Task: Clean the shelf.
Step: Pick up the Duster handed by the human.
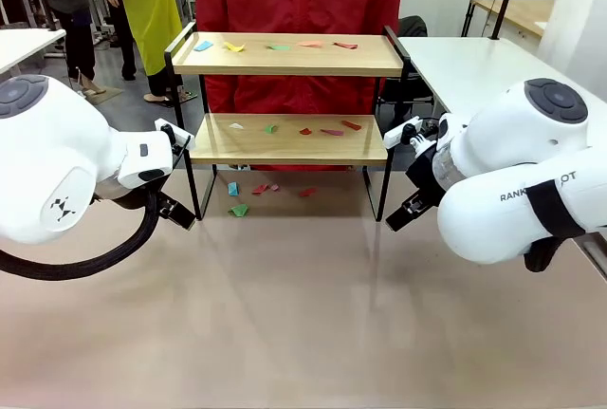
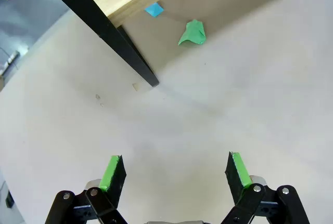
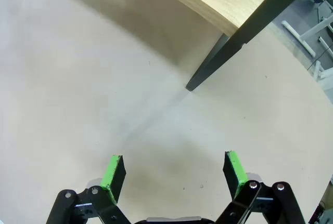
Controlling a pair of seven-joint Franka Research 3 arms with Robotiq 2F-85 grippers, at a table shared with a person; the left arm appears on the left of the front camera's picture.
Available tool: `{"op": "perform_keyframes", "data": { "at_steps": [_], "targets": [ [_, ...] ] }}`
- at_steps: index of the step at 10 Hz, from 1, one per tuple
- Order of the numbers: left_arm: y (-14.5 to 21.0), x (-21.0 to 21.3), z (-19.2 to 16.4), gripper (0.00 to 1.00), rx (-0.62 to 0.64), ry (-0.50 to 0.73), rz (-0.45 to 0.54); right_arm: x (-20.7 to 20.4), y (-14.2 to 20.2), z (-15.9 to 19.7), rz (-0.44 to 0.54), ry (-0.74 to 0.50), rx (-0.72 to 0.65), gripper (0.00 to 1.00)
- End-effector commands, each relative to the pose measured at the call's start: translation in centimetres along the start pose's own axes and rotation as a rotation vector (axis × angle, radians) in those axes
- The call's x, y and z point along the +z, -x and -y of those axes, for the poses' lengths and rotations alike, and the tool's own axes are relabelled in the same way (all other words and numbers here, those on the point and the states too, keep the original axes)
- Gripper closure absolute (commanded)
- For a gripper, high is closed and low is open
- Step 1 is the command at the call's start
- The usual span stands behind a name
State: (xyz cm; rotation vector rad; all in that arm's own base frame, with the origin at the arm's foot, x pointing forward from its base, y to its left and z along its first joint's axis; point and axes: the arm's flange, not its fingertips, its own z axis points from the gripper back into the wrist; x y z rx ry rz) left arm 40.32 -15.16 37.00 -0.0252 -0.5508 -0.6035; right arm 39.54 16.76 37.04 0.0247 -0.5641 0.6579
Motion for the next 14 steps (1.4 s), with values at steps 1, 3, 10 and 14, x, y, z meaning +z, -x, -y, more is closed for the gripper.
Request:
{"op": "perform_keyframes", "data": {
  "at_steps": [1,3,10,14],
  "targets": [
    [0.0,0.0,0.0,0.00,-0.001,0.000,0.000,0.0,0.0,0.0,0.000,0.000,-0.001,0.00],
    [-0.7,1.1,-1.0,0.00,0.014,0.089,0.000,1.7,-1.8,1.2,0.023,0.005,-0.012,0.00],
    [1.2,12.2,-15.8,0.00,-0.242,0.511,0.194,15.0,3.9,18.0,0.412,-0.217,-0.023,0.00],
    [3.2,9.4,-22.3,0.00,-0.314,0.629,0.459,13.0,10.9,27.8,0.584,-0.283,0.076,0.00]
  ]
}}
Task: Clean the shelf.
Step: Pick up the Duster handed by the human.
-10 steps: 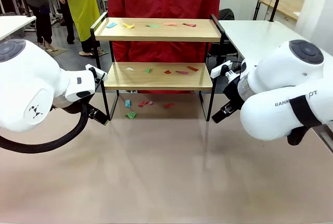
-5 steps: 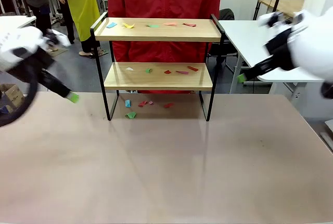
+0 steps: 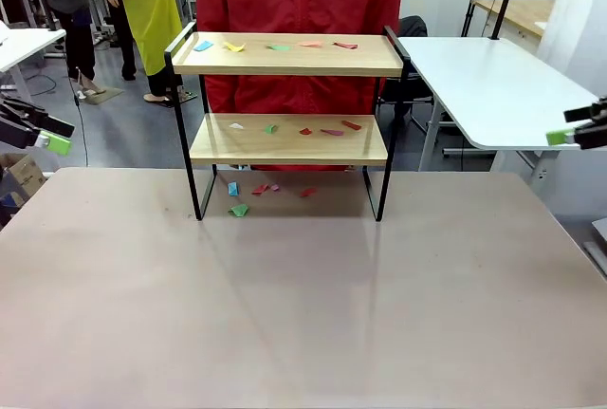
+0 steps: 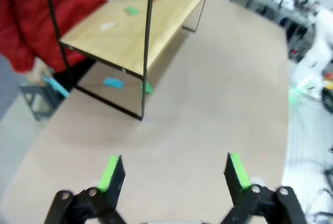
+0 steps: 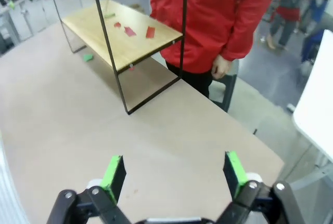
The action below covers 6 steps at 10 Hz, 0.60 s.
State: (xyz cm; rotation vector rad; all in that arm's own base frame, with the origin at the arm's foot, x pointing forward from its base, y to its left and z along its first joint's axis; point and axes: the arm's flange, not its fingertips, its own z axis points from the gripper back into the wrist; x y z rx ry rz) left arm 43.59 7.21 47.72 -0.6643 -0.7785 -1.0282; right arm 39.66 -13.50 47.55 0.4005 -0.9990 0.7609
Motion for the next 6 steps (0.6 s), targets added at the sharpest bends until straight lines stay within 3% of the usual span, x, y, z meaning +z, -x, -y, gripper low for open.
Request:
{"op": "perform_keyframes", "data": {
  "at_steps": [1,2,3,6],
  "targets": [
    [0.5,-2.2,-1.7,0.00,-0.116,-0.010,0.081,-2.1,0.8,3.5,0.071,-0.078,0.017,0.00],
    [0.3,-2.8,-0.7,0.00,-0.108,-0.051,0.028,-2.5,1.2,3.2,0.091,-0.118,0.033,0.00],
    [0.7,-0.8,-1.0,0.00,-0.045,-0.003,0.044,-0.1,1.5,1.6,0.027,-0.026,0.010,0.00],
    [0.7,-0.8,-1.0,0.00,-0.045,-0.003,0.044,-0.1,1.5,1.6,0.027,-0.026,0.010,0.00]
  ]
}}
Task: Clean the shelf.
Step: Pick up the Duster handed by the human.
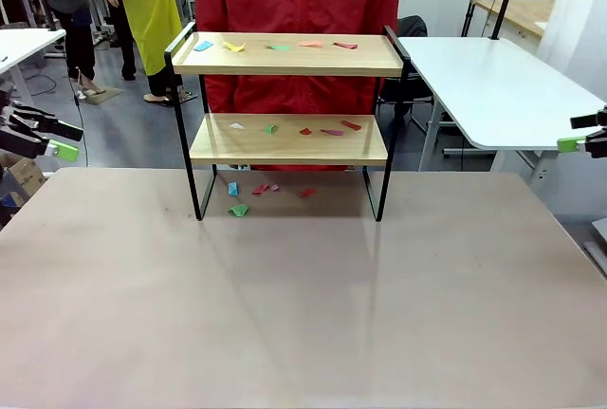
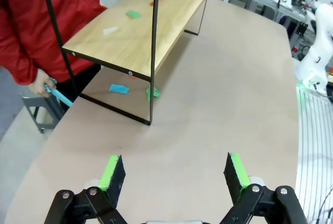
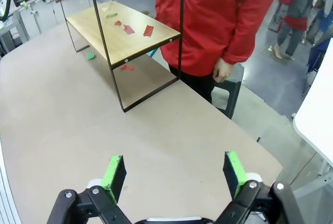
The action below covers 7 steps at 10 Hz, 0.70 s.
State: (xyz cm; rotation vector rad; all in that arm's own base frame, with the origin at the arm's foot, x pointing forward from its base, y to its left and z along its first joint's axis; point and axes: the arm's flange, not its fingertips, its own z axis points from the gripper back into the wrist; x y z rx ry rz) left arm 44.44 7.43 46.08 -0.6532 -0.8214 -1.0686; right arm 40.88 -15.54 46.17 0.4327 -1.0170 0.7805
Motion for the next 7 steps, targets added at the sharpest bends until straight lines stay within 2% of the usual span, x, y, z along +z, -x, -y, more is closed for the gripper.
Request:
{"op": "perform_keyframes", "data": {
  "at_steps": [1,2,3,4,7],
  "targets": [
    [-0.6,0.1,0.1,0.00,0.008,0.003,0.022,0.0,-0.1,-0.6,0.000,0.003,0.001,0.00],
    [0.0,0.0,0.0,0.00,0.000,0.000,0.000,0.0,0.0,0.0,0.000,0.000,0.000,0.00],
    [1.1,0.3,-2.3,0.00,-0.003,0.074,0.041,-0.8,0.2,2.2,0.061,-0.033,0.012,0.00],
    [2.3,0.4,-3.8,0.00,-0.019,0.124,0.075,-1.5,0.6,4.2,0.121,-0.015,0.028,0.00],
    [5.2,-0.7,-7.6,0.00,-0.120,0.174,0.193,-4.2,2.9,8.4,0.210,-0.047,0.019,0.00]
  ]
}}
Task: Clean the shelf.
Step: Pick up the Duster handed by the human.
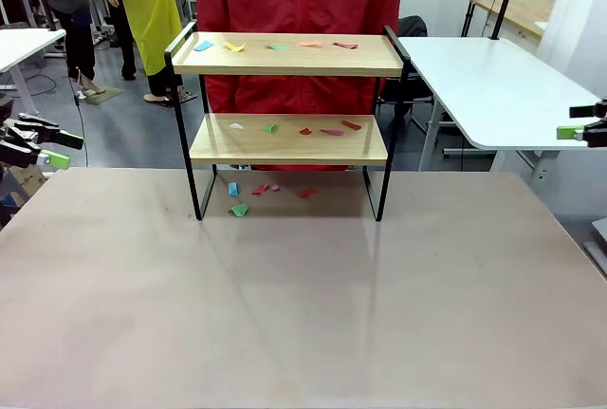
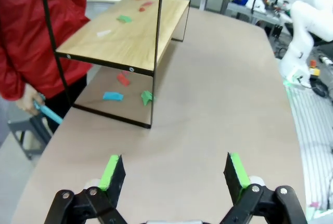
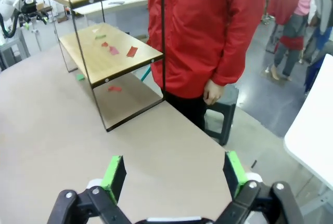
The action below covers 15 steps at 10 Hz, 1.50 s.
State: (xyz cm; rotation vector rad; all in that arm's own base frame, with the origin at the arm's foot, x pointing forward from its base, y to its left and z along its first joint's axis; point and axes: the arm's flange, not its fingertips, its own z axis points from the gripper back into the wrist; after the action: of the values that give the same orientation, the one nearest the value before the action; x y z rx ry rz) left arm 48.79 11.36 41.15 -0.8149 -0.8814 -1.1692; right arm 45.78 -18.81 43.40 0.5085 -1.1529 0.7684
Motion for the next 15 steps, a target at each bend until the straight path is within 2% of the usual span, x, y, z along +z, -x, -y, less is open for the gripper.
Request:
{"op": "perform_keyframes", "data": {
  "at_steps": [1,4,8,12,15],
  "targets": [
    [1.1,0.1,-2.8,0.00,-0.086,0.050,0.108,-2.6,1.7,3.7,0.074,-0.046,-0.005,0.00],
    [2.5,0.4,-5.1,0.00,-0.167,0.107,0.210,-4.2,2.2,6.1,0.116,-0.056,-0.001,0.00],
    [3.8,0.3,-7.1,0.00,-0.207,0.163,0.260,-4.3,2.5,7.9,0.124,-0.048,-0.023,0.00],
    [4.0,0.7,-7.2,0.00,-0.232,0.161,0.292,-4.0,2.6,8.2,0.106,-0.042,-0.021,0.00],
    [3.4,1.4,-6.5,0.00,-0.248,0.140,0.332,-3.6,3.1,7.7,0.128,-0.046,-0.009,0.00]
  ]
}}
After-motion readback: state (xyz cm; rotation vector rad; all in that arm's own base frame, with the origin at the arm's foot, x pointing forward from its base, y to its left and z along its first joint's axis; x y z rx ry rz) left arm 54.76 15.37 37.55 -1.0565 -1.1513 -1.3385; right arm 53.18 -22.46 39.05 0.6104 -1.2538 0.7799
